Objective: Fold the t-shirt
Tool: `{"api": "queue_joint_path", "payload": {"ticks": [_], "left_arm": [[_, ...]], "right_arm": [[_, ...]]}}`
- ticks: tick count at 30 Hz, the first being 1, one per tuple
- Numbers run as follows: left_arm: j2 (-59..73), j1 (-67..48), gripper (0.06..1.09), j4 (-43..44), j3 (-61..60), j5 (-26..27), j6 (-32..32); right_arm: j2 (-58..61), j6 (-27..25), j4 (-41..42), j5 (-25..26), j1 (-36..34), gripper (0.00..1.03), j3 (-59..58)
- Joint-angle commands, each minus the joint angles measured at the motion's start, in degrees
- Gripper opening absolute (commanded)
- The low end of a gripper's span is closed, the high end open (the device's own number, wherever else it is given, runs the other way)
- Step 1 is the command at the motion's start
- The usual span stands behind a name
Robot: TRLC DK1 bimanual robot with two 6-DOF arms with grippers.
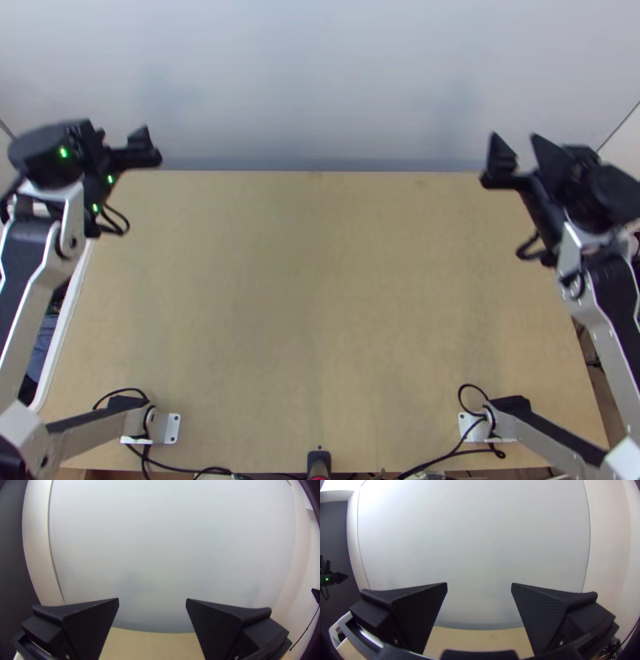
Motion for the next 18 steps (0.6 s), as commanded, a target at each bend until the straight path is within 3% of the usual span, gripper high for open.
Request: {"api": "queue_joint_path", "payload": {"ticks": [1,8,12,18], "left_arm": [[9.4,1.3,1.04,-2.9,13.4,-0.9,1.8],[14.2,1.5,1.04,-6.1,17.6,-4.0,3.1],[14.9,2.3,1.04,-6.6,18.0,-7.3,2.8],[15.6,9.5,1.04,-14.1,18.6,-8.2,1.6]], "right_arm": [[11.6,-1.7,-4.0,2.2,6.5,0.90,13.1],[16.0,-1.4,-8.0,3.0,6.8,0.90,17.5],[17.0,2.8,-11.4,3.6,4.4,0.90,17.8],[16.9,3.5,-15.4,3.6,3.9,0.90,14.1]]}}
